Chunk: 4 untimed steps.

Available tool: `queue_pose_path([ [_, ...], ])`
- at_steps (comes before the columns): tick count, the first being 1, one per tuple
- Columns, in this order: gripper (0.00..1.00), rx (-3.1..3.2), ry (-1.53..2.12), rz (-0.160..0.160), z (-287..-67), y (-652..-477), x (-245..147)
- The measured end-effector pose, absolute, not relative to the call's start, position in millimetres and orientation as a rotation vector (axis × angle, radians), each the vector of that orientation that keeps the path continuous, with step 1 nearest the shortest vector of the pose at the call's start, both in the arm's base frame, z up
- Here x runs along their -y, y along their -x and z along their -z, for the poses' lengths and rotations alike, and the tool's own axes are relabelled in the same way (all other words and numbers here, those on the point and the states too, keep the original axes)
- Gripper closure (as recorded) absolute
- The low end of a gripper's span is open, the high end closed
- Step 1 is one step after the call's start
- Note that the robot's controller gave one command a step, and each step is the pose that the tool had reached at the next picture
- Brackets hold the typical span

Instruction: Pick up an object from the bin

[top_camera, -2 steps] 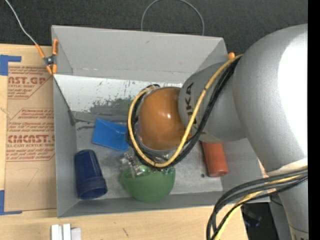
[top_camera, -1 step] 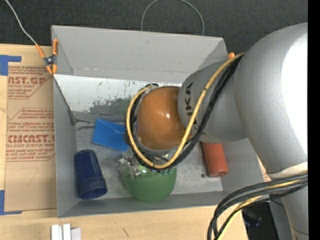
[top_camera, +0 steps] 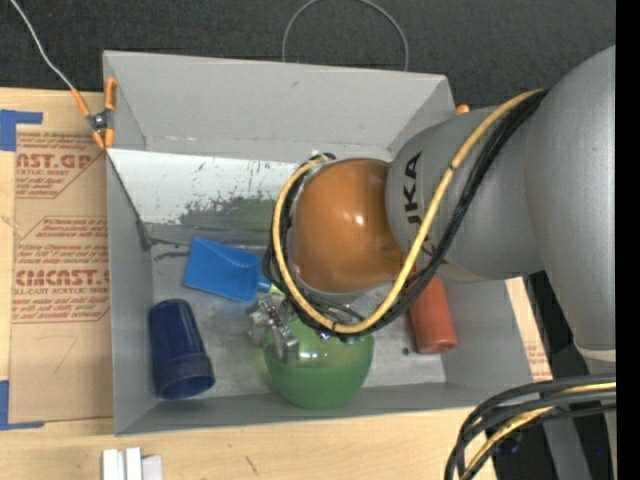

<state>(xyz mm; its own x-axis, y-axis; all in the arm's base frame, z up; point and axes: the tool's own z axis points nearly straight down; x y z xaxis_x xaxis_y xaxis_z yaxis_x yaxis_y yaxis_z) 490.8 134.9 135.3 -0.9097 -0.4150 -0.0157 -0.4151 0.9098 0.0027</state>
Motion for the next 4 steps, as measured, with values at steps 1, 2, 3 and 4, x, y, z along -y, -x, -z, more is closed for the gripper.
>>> queue_pose_path([
  [1,1.00,-3.120,0.238,-0.013,-79,-553.1,-179],
  [2,1.00,-3.111,0.363,-0.010,-156,-553.0,-162],
  [3,1.00,-3.121,0.113,-0.018,-99,-546.0,-141],
  [4,1.00,-3.129,0.149,-0.011,-174,-538.7,-171],
])
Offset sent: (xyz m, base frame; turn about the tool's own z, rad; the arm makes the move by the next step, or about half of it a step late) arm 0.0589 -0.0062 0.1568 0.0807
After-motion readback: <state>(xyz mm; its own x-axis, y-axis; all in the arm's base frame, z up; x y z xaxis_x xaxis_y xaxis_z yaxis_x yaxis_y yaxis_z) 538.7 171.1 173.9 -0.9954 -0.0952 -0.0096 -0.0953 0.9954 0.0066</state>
